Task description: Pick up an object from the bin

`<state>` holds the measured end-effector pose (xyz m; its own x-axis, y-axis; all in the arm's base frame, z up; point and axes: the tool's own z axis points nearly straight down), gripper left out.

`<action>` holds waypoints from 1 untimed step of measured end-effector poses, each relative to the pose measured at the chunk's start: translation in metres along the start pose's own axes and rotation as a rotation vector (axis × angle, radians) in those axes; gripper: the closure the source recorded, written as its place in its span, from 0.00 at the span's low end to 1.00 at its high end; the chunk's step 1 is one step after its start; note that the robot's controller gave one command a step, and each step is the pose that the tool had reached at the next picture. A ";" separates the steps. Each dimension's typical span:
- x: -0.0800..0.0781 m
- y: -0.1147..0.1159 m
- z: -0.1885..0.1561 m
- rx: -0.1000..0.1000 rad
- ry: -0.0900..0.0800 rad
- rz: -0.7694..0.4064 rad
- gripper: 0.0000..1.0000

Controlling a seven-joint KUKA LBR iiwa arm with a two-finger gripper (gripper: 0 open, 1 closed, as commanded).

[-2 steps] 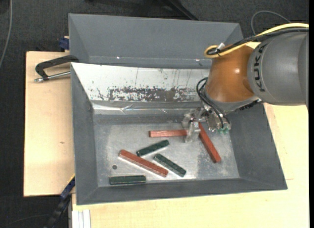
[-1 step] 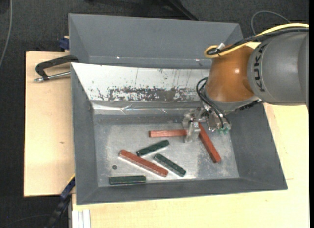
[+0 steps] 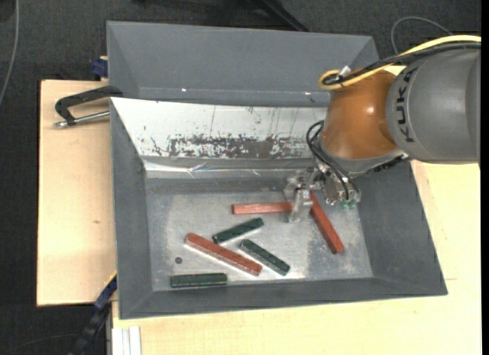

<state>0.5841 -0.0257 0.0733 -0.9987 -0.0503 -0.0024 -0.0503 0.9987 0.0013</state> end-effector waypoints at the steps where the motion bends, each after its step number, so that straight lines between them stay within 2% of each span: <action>1: 0.001 0.000 -0.016 0.000 0.004 0.000 1.00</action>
Offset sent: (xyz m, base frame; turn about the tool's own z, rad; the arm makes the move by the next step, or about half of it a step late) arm 0.0001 0.0002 0.0189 0.0000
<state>0.5828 -0.0255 0.0892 -0.9987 -0.0504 0.0017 -0.0504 0.9987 0.0016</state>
